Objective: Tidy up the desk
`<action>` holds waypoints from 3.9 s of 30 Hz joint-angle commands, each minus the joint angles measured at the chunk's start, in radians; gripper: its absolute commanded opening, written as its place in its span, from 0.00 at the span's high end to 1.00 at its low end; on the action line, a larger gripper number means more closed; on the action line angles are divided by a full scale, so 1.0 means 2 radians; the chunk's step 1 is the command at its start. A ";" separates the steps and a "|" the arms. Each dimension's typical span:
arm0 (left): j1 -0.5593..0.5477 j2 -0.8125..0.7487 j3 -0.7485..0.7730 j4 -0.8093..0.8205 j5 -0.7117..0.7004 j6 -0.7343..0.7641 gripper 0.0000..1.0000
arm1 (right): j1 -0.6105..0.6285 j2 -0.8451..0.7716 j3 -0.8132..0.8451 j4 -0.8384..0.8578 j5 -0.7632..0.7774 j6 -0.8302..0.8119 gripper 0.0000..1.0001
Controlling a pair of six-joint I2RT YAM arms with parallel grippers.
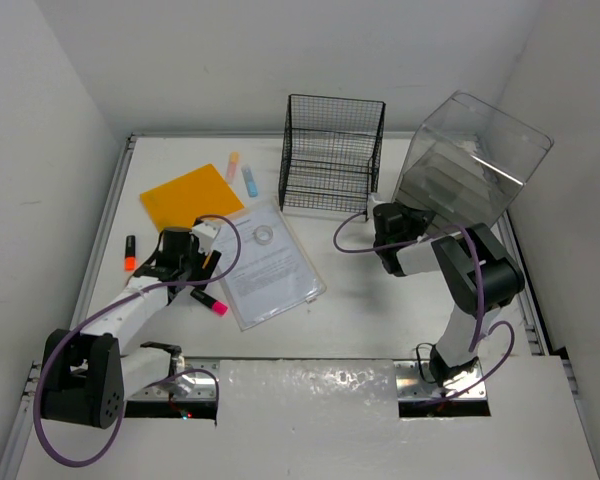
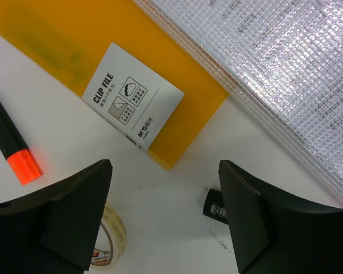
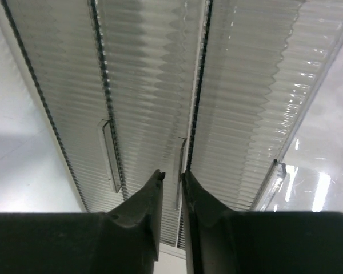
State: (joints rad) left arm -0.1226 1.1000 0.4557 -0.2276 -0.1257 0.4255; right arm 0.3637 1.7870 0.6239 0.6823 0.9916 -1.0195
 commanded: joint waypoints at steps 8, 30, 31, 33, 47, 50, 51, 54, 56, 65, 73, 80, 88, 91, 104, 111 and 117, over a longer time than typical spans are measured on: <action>0.006 0.001 -0.002 0.020 0.006 0.004 0.26 | -0.009 0.001 -0.009 0.053 0.000 -0.018 1.00; 0.006 -0.013 -0.004 0.015 0.018 0.009 0.26 | 0.124 -0.054 -0.057 -0.164 0.128 0.194 1.00; 0.006 -0.014 -0.004 0.015 0.018 0.009 0.26 | 0.132 -0.054 -0.054 -0.178 0.132 0.206 1.00; 0.006 -0.016 -0.005 0.015 0.019 0.010 0.26 | 0.152 -0.056 -0.049 -0.213 0.145 0.235 1.00; 0.006 -0.028 -0.007 0.012 0.021 0.011 0.26 | 0.228 -0.071 -0.027 -0.341 0.175 0.350 1.00; 0.006 -0.029 -0.007 0.012 0.018 0.011 0.26 | 0.228 -0.074 -0.021 -0.366 0.176 0.364 1.00; 0.006 -0.029 -0.007 0.011 0.018 0.010 0.26 | 0.228 -0.080 -0.021 -0.370 0.176 0.366 1.00; 0.006 -0.028 -0.007 0.012 0.017 0.010 0.26 | 0.228 -0.094 -0.022 -0.371 0.169 0.368 0.90; 0.006 -0.027 -0.007 0.012 0.017 0.011 0.26 | 0.229 -0.111 -0.021 -0.373 0.162 0.373 0.75; 0.006 -0.025 -0.007 0.013 0.015 0.010 0.26 | 0.239 -0.198 -0.012 -0.393 0.079 0.396 0.40; 0.006 -0.024 -0.006 0.013 0.015 0.010 0.26 | 0.245 -0.308 -0.003 -0.410 -0.098 0.438 0.22; 0.006 -0.022 -0.007 0.013 0.011 0.009 0.26 | 0.245 -0.364 0.010 -0.374 -0.286 0.483 0.17; 0.006 -0.043 0.016 -0.046 0.054 0.060 0.29 | 0.245 -0.341 0.027 -0.370 -0.345 0.502 0.17; 0.006 -0.045 0.035 -0.154 0.160 0.181 0.29 | 0.245 -0.334 0.024 -0.365 -0.356 0.501 0.17; 0.002 -0.024 0.041 -0.243 0.239 0.515 0.24 | 0.245 -0.332 0.003 -0.344 -0.382 0.507 0.17; -0.004 0.050 0.048 -0.222 0.247 0.515 0.24 | 0.245 -0.347 -0.014 -0.344 -0.381 0.507 0.17; -0.010 0.092 0.033 -0.208 0.232 0.518 0.46 | 0.246 -0.355 -0.023 -0.344 -0.377 0.507 0.17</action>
State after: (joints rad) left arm -0.1322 1.2449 0.5350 -0.6785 0.3237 1.4212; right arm 0.8482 1.1057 0.5808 -0.0463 0.2424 -0.0216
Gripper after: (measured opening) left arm 0.560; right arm 0.825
